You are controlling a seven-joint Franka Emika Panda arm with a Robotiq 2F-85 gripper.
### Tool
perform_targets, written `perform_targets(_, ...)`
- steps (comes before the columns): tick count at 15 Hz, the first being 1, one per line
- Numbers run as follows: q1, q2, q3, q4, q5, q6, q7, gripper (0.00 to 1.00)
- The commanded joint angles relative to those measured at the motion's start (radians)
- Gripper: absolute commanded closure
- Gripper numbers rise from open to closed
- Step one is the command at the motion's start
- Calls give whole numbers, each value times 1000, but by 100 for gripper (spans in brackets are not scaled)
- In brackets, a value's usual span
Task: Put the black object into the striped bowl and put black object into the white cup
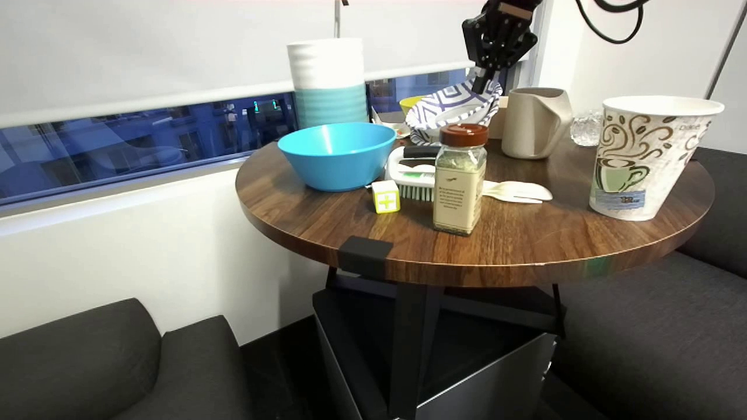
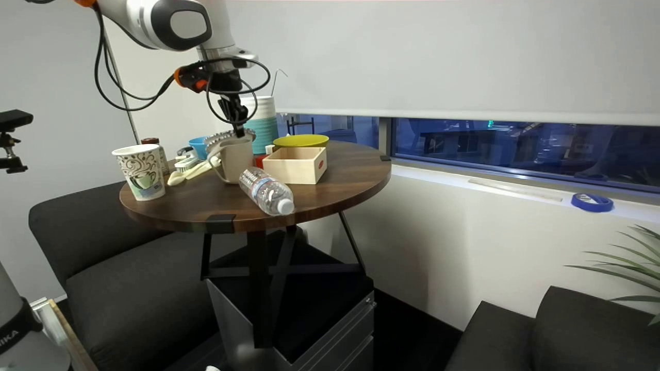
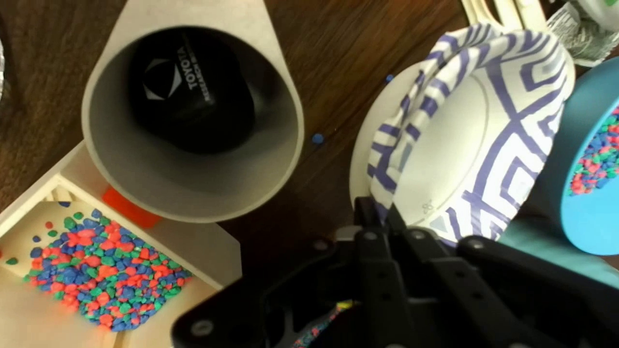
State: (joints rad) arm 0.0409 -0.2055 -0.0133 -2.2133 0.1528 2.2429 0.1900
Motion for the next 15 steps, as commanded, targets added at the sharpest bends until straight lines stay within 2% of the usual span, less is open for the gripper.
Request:
perform_targets(1, -8, 63, 7, 71, 41, -72, 4, 99)
perform_targets(10, -13, 128, 10, 128, 41, -123, 25, 99)
perform_targets(11, -13, 131, 10, 132, 41, -128, 25, 71)
perform_targets(12, -13, 132, 9, 136, 40, -133, 27, 70)
perform_targets(15, -16, 124, 11, 135, 16, -123, 42, 51)
